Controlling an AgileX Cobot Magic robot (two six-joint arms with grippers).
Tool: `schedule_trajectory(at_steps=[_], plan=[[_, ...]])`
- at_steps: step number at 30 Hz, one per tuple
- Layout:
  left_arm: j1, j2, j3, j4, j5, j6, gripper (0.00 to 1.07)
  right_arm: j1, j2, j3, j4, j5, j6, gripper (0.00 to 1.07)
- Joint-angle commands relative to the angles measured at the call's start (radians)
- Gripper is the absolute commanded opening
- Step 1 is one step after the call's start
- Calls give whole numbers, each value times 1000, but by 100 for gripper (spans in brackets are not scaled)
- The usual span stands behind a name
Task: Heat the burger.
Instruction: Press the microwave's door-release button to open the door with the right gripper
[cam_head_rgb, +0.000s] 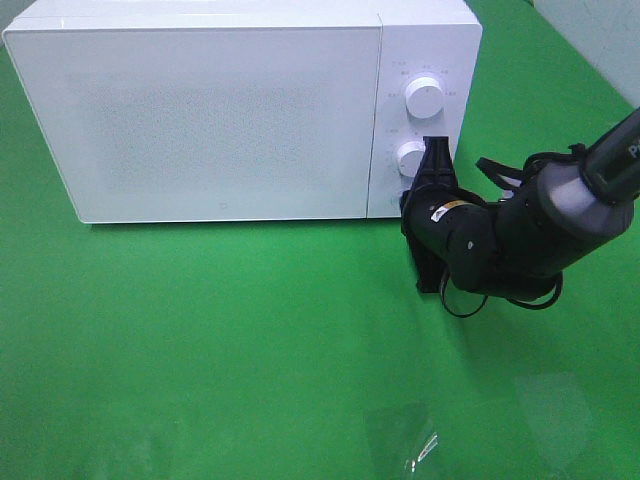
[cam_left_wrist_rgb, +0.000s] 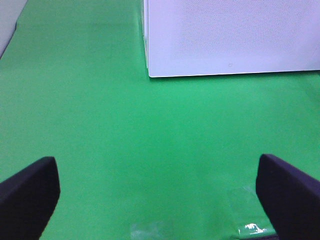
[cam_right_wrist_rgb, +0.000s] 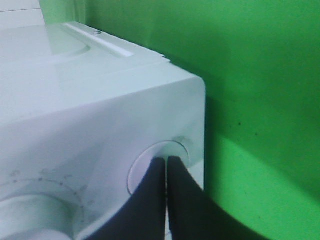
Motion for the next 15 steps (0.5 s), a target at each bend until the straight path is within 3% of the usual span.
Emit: schedule_trajectory(at_steps=[1,15], plan=[[3,-6,4,-2,-11,-3,100,-3,4,-14,2,-68,-5,0],[3,-6,4,-2,-11,-3,100,-3,10,-14,61,-218,-11,0]])
